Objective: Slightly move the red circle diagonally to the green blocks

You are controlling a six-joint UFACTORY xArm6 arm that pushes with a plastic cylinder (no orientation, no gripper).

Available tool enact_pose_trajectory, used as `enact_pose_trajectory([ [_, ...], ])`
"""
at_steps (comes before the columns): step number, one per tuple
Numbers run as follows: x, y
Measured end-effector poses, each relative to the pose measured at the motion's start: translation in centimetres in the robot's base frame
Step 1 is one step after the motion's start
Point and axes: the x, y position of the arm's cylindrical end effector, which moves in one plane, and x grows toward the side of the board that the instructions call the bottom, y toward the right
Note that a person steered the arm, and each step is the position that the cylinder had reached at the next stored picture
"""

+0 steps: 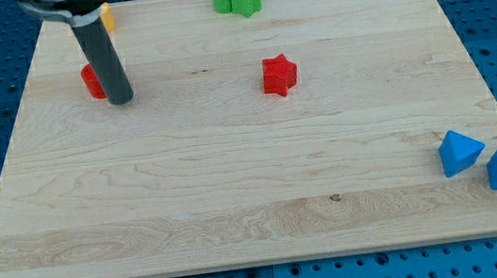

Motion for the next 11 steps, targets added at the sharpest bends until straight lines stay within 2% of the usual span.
enact_pose_trajectory([
  [3,0.1,-4.4],
  [7,-5.1,-4.3],
  [8,-2.6,-3.4],
  [9,-2.1,-2.7],
  [11,-5.3,-2.6],
])
